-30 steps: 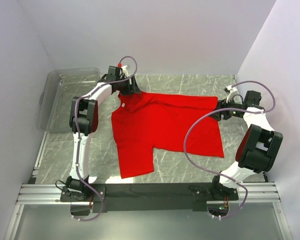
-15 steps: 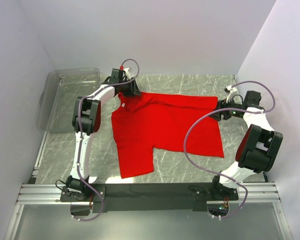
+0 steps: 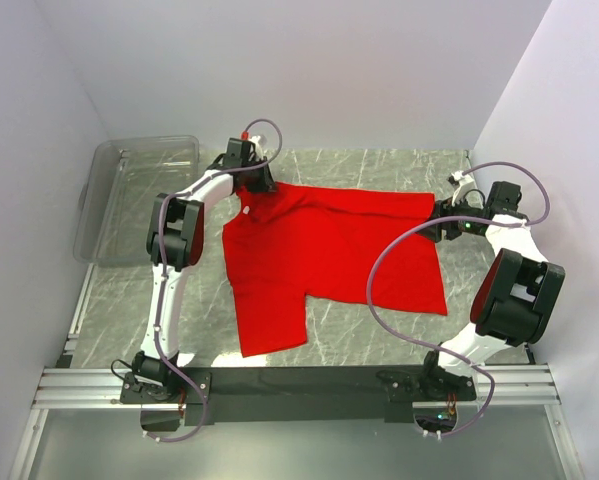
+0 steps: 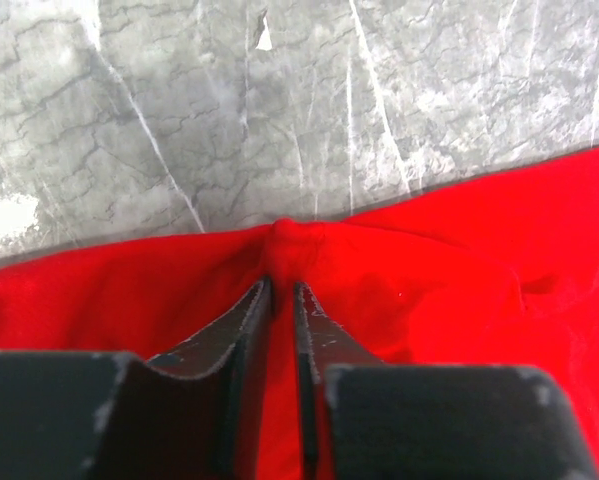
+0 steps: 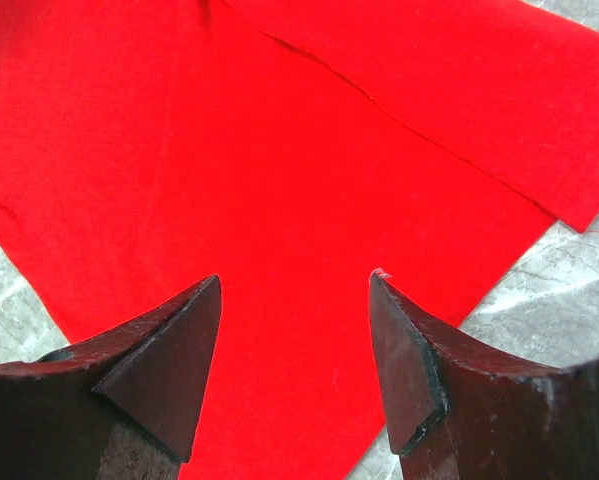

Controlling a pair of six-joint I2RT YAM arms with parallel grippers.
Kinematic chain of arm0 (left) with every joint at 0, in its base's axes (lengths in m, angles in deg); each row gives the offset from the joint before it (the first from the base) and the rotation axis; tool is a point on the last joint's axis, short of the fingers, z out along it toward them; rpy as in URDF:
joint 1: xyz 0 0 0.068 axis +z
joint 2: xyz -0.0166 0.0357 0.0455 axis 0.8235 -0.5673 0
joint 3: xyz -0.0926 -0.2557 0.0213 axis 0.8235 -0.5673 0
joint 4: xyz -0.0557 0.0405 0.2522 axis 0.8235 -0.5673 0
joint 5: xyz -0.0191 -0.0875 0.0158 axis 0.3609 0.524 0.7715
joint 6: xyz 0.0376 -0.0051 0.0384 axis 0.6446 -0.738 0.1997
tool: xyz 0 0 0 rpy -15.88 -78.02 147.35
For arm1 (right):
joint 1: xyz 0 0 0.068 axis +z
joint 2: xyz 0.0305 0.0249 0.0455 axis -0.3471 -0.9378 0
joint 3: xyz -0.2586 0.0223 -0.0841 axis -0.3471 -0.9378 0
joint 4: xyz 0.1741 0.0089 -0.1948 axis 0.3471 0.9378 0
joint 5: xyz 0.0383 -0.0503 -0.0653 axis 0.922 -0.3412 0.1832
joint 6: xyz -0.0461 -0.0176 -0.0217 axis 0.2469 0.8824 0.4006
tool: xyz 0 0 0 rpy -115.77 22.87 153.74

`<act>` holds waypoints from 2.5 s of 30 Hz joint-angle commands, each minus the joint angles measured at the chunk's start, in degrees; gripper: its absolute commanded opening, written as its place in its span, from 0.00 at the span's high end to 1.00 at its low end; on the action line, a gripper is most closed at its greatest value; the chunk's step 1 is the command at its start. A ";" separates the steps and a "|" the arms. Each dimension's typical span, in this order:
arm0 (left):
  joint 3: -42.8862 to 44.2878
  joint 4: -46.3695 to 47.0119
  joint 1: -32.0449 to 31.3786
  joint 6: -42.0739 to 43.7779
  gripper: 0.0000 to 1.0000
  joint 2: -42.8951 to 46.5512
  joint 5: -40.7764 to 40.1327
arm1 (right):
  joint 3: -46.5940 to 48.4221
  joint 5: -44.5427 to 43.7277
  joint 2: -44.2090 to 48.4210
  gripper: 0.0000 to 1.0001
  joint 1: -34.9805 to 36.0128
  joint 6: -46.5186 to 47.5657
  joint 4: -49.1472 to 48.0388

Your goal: Fold and stack the t-shirts

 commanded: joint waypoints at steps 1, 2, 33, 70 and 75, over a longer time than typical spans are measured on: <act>-0.16 3.60 -0.56 1.89 0.82 2.72 -0.52 | -0.08 1.46 2.16 0.33 -0.48 0.01 -0.14; -1.47 5.00 -0.64 2.24 0.84 3.85 -0.18 | -0.08 1.46 2.16 0.33 -0.57 0.10 -0.13; -29.69 5.03 -4.59 21.83 0.99 30.93 17.23 | -0.25 1.90 3.92 0.33 -1.01 1.25 1.36; -41.47 -1.49 -6.18 -7.42 0.39 35.77 -4.83 | -2.54 1.29 5.59 0.33 -0.75 1.33 1.27; -41.12 -1.58 -6.09 -8.75 0.43 33.14 -5.45 | -2.54 1.72 5.32 0.33 -0.75 0.28 0.48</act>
